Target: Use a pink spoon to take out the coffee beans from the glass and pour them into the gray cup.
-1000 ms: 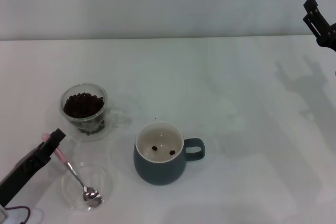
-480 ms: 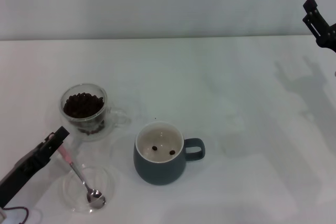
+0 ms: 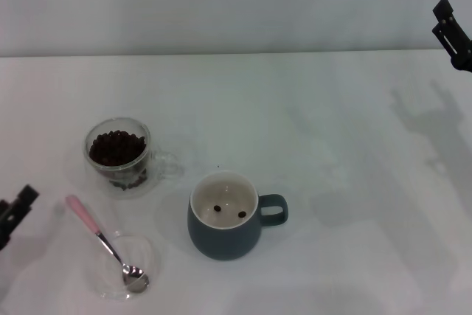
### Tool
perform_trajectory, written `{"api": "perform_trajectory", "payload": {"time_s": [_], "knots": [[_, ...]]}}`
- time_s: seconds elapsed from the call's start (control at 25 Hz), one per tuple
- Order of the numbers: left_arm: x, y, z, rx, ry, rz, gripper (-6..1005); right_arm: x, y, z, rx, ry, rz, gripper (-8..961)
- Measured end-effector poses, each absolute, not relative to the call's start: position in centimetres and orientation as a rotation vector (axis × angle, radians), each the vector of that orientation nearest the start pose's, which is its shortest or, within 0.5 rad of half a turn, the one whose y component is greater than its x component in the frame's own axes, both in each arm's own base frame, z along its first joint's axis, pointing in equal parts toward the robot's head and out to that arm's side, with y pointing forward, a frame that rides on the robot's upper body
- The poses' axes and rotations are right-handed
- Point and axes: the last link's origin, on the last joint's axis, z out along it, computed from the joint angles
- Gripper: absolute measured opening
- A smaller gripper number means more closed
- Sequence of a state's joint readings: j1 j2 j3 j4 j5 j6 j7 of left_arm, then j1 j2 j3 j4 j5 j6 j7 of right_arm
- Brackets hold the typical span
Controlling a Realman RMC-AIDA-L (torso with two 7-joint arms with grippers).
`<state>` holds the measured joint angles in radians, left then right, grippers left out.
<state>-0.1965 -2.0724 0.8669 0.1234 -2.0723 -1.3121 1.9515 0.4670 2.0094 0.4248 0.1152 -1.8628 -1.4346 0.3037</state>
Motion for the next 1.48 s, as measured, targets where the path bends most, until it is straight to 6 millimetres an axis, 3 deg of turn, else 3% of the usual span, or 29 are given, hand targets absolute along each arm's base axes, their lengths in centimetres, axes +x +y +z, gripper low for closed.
{"api": "perform_trajectory", "payload": {"time_s": [0.08,0.32,0.56,0.92,1.48], "knots": [[-38.5,22.8,-1.0,-1.633,-1.247,-1.069,860,31.8,32.9,3.3,-1.522,0.425,0.942,871],[-39.9,21.6,3.0,-1.488,-0.854,-0.925,860,32.6,32.2,3.3,-1.510,0.442,0.918,871],[-41.0,22.9,4.8,-1.387,-0.609,-0.643,861,34.4,31.1,3.2,-1.516,0.478,0.836,871],[-40.1,25.8,4.4,-1.396,-0.589,-0.621,851,36.3,29.1,2.5,-1.513,0.531,0.752,871],[-39.5,26.4,3.1,-1.429,-0.615,-0.634,847,36.3,29.1,1.5,-1.524,0.589,0.745,871]]}}
